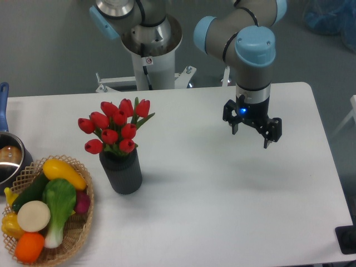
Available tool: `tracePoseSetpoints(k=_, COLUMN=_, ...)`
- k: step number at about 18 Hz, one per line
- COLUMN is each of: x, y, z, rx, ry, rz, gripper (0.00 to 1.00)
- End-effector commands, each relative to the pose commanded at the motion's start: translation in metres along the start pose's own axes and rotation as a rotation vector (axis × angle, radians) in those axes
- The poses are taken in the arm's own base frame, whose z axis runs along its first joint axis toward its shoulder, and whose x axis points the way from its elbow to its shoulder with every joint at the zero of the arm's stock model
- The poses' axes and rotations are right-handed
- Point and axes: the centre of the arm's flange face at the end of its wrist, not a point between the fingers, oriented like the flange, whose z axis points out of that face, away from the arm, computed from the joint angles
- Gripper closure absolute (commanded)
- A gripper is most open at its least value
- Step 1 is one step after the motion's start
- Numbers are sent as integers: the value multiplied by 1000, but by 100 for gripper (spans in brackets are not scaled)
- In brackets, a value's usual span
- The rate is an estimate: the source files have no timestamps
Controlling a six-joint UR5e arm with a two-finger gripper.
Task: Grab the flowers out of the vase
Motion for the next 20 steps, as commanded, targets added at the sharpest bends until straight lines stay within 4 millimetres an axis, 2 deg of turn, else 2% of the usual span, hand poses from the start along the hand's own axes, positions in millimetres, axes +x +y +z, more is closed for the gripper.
tracePoseSetpoints(k=10, x=2, y=-1, z=2, rx=6, ry=3, rz=1, gripper=0)
tracePoseSetpoints(k=14, x=17, y=0, z=15, rx=88, ry=45, rz=-6, gripper=0)
tracePoseSetpoints(k=20, x=35, y=-2, z=19, rx=92, ry=65, rz=1, gripper=0)
